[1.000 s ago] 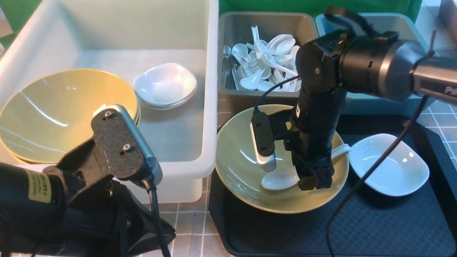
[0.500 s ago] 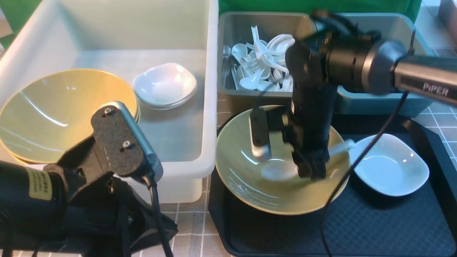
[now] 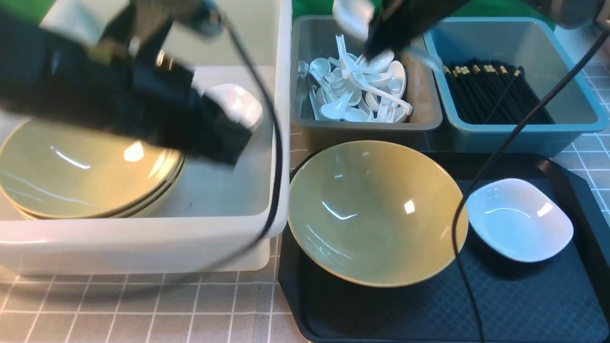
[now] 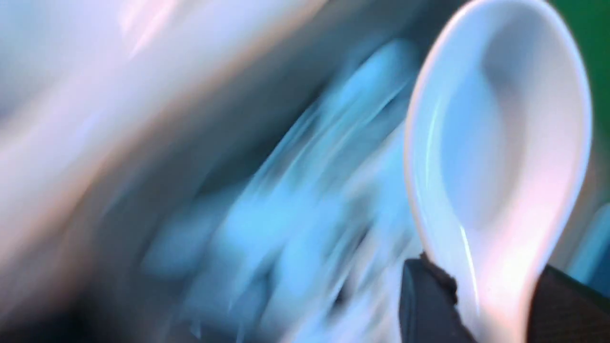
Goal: On grey table put chopsticks spoon bowls plates into blue grey white boxes.
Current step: 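Place the white spoon into the bin of spoons with the right gripper, then grasp the large bowl on the tray by its rim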
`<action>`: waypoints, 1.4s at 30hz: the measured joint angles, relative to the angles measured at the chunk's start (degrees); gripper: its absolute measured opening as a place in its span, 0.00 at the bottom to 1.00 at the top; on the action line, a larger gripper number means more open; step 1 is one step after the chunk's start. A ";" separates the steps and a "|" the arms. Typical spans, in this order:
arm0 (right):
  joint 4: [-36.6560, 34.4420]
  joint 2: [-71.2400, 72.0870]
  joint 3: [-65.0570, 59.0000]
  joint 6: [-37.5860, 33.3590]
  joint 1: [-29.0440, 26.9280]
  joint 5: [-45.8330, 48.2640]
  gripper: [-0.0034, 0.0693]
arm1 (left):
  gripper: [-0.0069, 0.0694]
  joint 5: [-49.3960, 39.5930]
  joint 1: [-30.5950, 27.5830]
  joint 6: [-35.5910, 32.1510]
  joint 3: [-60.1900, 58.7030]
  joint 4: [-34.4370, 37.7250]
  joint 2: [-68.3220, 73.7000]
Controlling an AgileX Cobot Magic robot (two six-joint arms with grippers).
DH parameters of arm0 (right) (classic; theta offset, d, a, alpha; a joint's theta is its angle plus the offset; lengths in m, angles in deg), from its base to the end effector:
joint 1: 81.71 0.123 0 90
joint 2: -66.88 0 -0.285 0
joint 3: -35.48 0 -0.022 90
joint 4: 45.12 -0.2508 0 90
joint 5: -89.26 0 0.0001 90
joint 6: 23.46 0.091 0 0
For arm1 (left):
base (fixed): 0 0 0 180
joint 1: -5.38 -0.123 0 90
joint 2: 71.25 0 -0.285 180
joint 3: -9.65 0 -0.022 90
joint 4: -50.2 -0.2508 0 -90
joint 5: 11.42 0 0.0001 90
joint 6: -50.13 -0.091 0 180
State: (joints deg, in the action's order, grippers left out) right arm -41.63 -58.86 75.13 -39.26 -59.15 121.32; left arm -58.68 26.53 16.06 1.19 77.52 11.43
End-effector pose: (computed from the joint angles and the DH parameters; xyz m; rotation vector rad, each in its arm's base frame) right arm 0.4586 0.1873 0.3504 -0.7084 1.9354 0.0077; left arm 0.2457 -0.1280 0.3620 0.8805 2.1727 -0.4594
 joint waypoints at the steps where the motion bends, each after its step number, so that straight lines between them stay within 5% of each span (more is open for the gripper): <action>1: 0.00 -0.74 0.07 1.35 -0.53 -3.11 0.35 | 0.08 0.00 0.01 -0.81 0.52 1.15 0.63; 6: 0.23 -7.81 0.07 8.35 -2.14 -17.85 0.43 | 0.08 -2.00 -0.06 -7.66 1.31 9.76 3.87; 9: 0.23 -11.59 -0.03 13.29 -2.20 -21.65 0.61 | 0.08 -4.20 -0.06 -10.19 1.31 11.87 5.17; 12: 0.23 -12.63 -0.04 17.66 -2.15 -16.79 0.79 | 0.08 -5.83 -0.06 -12.12 1.37 12.18 6.03; 16: 0.18 -9.20 1.11 17.31 -2.15 -4.20 0.84 | 0.08 -7.26 0.02 -13.26 4.61 10.29 7.02; 20: 0.18 -1.36 2.76 11.51 -2.15 9.93 0.75 | 0.08 -12.29 0.69 -9.04 13.64 4.19 10.64; 27: 0.18 13.74 3.26 3.72 -2.15 34.79 0.30 | 0.13 -21.78 9.05 -2.80 32.95 -11.41 25.10; 33: -0.47 23.90 -5.64 2.88 -2.15 34.79 0.09 | 0.37 -23.79 12.99 7.21 43.97 -14.43 38.39; 42: -1.69 46.44 -35.93 4.00 -2.15 30.21 0.06 | 0.72 -23.79 12.70 9.54 50.91 -21.98 47.26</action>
State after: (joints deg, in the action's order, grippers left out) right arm -43.31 -12.42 39.19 -35.26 -61.29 151.54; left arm -82.47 39.23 25.61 52.09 55.54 58.69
